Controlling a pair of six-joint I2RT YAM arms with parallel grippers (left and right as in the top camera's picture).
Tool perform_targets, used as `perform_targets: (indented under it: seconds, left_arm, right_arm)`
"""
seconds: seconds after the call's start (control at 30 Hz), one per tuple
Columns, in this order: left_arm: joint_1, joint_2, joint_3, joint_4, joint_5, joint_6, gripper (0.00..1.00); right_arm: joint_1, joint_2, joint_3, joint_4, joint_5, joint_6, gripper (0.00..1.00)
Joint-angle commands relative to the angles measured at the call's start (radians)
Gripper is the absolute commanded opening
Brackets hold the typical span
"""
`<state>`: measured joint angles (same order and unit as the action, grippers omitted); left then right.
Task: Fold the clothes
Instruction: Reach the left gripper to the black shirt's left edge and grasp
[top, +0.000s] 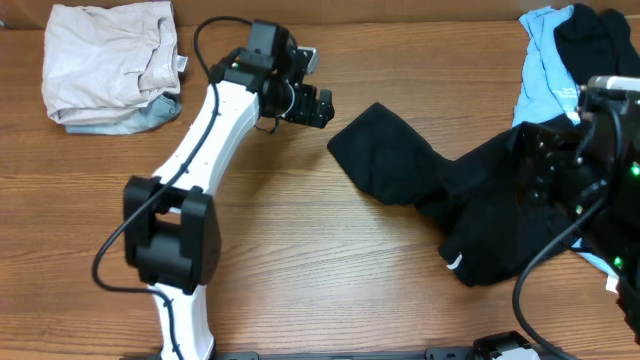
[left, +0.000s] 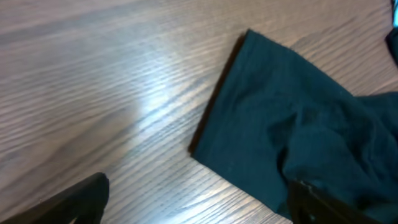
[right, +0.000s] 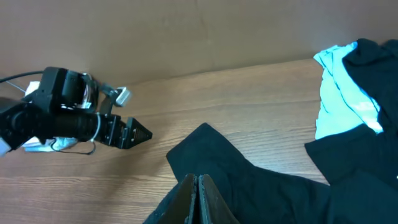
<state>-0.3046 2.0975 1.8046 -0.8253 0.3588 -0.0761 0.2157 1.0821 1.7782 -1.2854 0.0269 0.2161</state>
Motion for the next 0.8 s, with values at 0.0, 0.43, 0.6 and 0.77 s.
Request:
perform_targets:
  seconds: [0.0,0.43,0.6,0.77]
  left_arm:
    - [-0.055,0.093,0.023,-0.013,-0.018,-0.061,0.90]
    - [-0.105,0.219,0.023,0.039,-0.079,-0.077,0.79]
    - [-0.128,0.219,0.024,0.067,-0.045,0.043,0.72]
    - [-0.165,0.219,0.029,0.062,-0.060,0.119,0.48]
  right_arm:
    - [-0.006,0.002,0.013,0.005,0.010,0.003,0.04]
    - [-0.006,0.002,0.013,-0.023,0.030,-0.001,0.04]
    - [-0.006,0.002,0.013,-0.033,0.049,0.000,0.04]
    - [-0.006,0.002,0.013,-0.034,0.051,-0.001,0.04]
